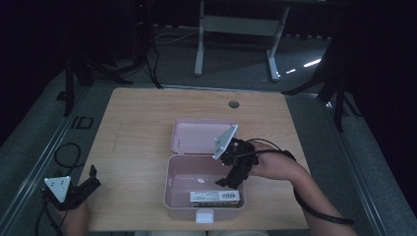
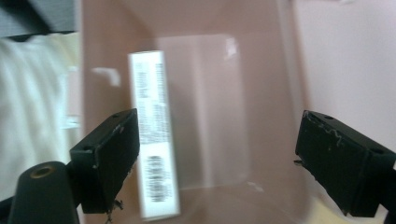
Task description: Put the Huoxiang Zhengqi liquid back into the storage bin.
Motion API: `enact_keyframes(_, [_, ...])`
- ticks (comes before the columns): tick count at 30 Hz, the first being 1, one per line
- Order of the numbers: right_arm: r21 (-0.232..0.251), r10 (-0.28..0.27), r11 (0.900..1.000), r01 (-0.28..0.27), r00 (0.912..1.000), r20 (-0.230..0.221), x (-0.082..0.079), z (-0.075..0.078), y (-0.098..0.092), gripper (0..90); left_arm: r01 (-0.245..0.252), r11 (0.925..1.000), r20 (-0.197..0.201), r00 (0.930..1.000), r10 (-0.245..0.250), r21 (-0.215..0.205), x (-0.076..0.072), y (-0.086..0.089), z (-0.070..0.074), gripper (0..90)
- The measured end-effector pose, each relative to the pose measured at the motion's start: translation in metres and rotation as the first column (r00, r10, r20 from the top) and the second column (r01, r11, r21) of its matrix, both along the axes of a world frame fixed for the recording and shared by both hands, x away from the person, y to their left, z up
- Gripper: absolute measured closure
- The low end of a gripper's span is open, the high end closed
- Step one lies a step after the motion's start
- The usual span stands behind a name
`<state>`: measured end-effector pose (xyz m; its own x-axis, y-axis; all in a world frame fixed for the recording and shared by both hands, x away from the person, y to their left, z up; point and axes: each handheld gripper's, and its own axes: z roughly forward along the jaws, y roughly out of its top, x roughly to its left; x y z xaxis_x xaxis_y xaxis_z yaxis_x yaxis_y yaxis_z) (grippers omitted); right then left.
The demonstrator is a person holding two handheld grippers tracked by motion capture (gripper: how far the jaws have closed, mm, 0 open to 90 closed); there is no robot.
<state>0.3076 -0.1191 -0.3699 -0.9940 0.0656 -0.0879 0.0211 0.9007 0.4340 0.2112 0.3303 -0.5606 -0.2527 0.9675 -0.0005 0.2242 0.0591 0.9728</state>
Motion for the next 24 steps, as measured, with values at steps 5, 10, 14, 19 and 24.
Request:
enact_keyframes(5, [0.072,-0.087,0.994,0.082,0.9940,0.066,0.001,0.003,-0.017,12.8,-0.001,1.0000,0.000,1.0000,0.001,-0.001,0.000,0.000,0.000,2.0])
enact_keyframes(10, [0.099,-0.139,0.986,0.131,0.9872,0.079,0.005,-0.001,-0.034,12.9,0.000,1.0000,0.000,1.0000,0.000,0.000,0.000,0.000,0.000,2.0])
enact_keyframes(14, [0.132,-0.186,0.976,0.174,0.9785,0.088,0.009,-0.007,-0.050,12.8,0.001,1.0000,0.000,1.0000,-0.001,-0.001,0.000,0.000,0.000,2.0])
enact_keyframes(19, [0.234,-0.284,0.937,0.258,0.9551,0.085,0.016,-0.014,-0.077,12.6,0.002,1.0000,-0.001,1.0000,-0.002,0.002,0.001,-0.001,0.000,2.0])
enact_keyframes(24, [0.302,-0.343,0.903,0.305,0.9361,0.079,0.019,-0.020,-0.097,12.6,0.001,1.0000,-0.002,1.0000,-0.001,0.003,0.001,-0.001,0.000,2.0])
